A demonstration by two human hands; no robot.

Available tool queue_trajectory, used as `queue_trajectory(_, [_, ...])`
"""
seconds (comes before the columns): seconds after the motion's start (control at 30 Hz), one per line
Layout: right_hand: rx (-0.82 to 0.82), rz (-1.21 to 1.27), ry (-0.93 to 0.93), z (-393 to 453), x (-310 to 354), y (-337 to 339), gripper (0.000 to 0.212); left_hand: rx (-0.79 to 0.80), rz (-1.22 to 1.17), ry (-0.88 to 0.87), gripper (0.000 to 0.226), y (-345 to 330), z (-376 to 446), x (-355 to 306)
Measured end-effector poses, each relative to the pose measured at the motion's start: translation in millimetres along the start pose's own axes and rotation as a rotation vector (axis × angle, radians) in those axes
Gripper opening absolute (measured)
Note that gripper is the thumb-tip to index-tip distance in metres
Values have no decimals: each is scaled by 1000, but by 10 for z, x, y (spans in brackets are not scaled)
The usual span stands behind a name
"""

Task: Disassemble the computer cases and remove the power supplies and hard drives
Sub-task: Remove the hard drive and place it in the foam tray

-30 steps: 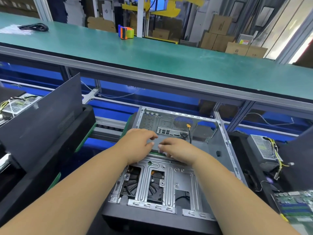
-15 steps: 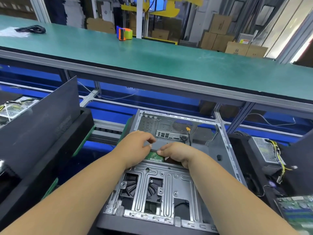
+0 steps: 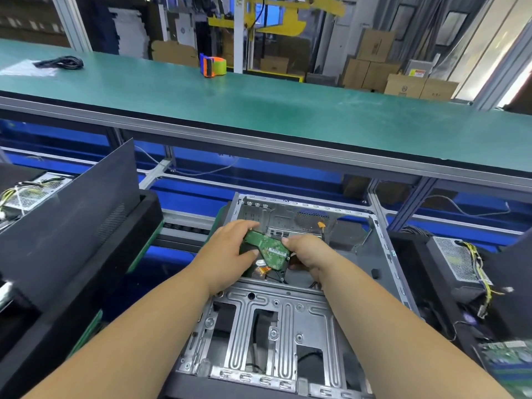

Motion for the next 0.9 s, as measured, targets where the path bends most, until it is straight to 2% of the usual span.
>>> queue_trajectory(0.2, [-108,-30,85,117,135,164,36,-12,36,-30,61,-18,-1,-20])
queue_trajectory(0.4, [-226,24,342,27,163,389,25,-49,-108,53,72,3,20,-13])
queue_trajectory(0.5, [-263,77,417,-62,189,536,24,-109,-311,113,61,48,38,6])
queue_trajectory(0.6, [-284,173,448,-208,171,667,26,-171,-651,268,36,80,76,1])
queue_trajectory(0.7, [-264,383,430,-338,136,759,26,-102,-1019,324,25,52,115,-172])
queue_trajectory(0.83, [-142,620,355,-613,62,874,16,-89,-1138,269,27,47,59,-428])
queue_trajectory(0.9, [-59,650,309,-801,14,943,19,-105,-1222,301,26,-5,12,-541])
Point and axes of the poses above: each hand's wrist, its own z-axis towards the middle knuckle, its own y-axis out of the back of the hand, x = y × z, the point moved 4 cm from there along z, towards the middle knuckle, and after that the axes turned 2 degrees about -z, right-handed, at the moved point
